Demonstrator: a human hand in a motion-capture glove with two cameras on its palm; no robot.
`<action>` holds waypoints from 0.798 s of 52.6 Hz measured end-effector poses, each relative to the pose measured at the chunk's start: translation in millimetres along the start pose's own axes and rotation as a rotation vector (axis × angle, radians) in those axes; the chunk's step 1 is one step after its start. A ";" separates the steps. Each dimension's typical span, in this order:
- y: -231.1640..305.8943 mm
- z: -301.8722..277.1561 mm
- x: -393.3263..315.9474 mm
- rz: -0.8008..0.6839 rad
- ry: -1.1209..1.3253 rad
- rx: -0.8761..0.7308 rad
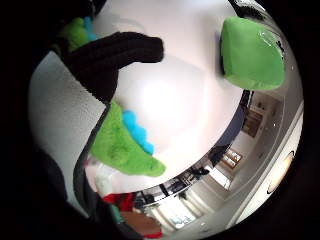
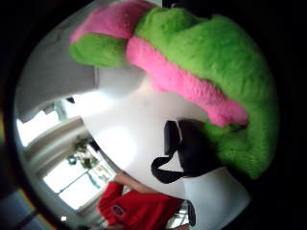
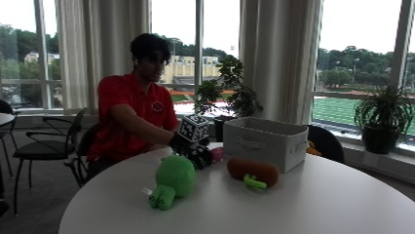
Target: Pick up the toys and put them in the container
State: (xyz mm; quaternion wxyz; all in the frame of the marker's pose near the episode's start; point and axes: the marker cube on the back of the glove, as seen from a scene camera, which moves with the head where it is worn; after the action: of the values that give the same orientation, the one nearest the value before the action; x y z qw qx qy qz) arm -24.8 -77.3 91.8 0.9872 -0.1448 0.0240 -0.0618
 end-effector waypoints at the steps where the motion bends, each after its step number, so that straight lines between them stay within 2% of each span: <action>1: 0.8 0.5 -1.7 -0.001 -0.014 0.009; 11: -0.2 -1.7 -12.4 0.023 -0.047 0.191; 20: 14.6 -18.8 -16.4 0.044 -0.059 0.273; 42: 37.1 -144.5 4.3 0.097 -0.018 0.400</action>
State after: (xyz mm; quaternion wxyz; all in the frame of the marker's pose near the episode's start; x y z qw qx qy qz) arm -25.8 -83.5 -57.3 0.9983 0.0547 0.0092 -0.0166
